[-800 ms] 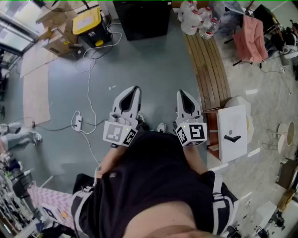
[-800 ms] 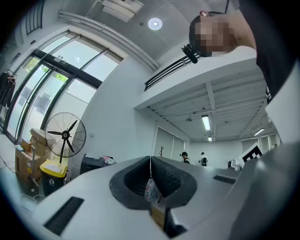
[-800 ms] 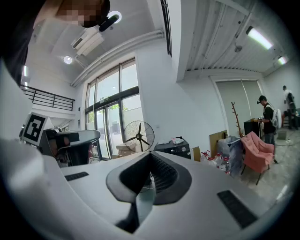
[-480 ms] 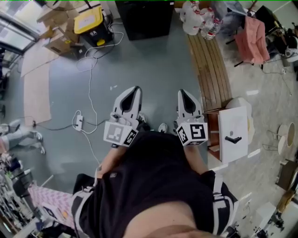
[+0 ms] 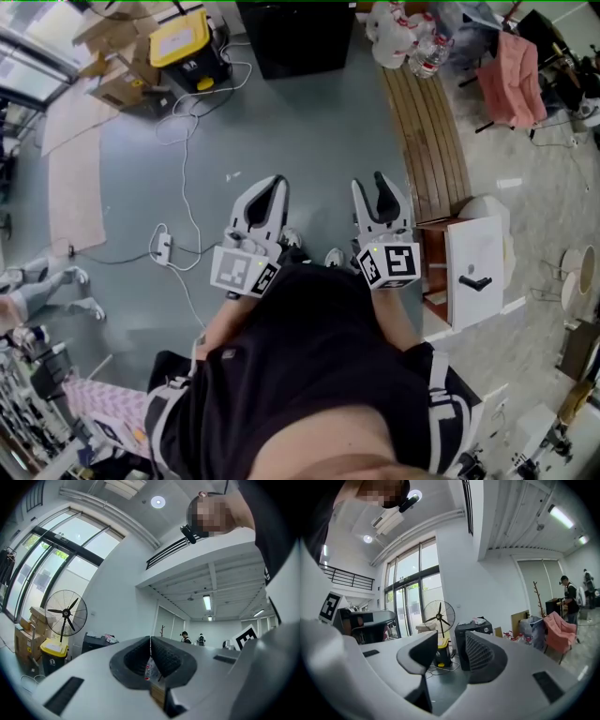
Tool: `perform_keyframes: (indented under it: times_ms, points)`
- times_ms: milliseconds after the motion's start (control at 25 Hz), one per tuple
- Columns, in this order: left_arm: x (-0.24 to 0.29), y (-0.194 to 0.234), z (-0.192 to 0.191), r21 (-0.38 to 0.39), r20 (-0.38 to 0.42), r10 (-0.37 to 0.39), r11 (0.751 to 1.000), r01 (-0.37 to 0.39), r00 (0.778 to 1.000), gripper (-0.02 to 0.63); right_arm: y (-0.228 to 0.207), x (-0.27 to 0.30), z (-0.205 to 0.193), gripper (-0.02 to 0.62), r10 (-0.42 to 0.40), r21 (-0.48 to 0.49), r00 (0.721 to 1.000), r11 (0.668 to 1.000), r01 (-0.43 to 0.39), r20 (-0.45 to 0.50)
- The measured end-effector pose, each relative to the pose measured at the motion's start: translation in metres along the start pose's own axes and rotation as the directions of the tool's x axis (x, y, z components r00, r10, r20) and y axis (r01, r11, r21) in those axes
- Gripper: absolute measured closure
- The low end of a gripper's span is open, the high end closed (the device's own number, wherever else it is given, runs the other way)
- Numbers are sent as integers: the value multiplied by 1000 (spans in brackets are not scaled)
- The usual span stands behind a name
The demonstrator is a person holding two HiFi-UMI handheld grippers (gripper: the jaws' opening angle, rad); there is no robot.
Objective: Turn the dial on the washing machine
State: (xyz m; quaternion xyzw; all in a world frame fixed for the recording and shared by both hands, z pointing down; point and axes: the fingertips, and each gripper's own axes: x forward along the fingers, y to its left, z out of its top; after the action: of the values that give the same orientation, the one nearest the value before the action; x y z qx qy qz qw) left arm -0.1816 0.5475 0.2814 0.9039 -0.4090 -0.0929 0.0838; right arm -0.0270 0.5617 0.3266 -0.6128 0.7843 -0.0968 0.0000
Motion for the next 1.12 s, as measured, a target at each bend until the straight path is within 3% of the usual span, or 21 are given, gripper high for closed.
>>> perform_keyframes:
  times_ms: [360, 600, 840, 1120]
  points:
    - [13, 100, -14, -16, -17, -13, 1000, 12, 1000, 583, 32, 97, -25, 407, -16, -19, 1000, 1000, 15, -17]
    - [71, 140, -22, -25, -31, -21, 999, 20, 999, 583, 9, 171, -25, 407, -13, -38, 1000, 999, 12, -29]
    - [188, 199, -32, 11, -43, 22, 1000, -21, 999, 583, -69, 289, -10, 407, -3, -41, 1000, 999, 3, -13]
    - [390, 258, -15, 32, -33, 72, 997, -71, 997, 583, -191, 474, 35, 407, 54, -93, 998, 994, -56, -27]
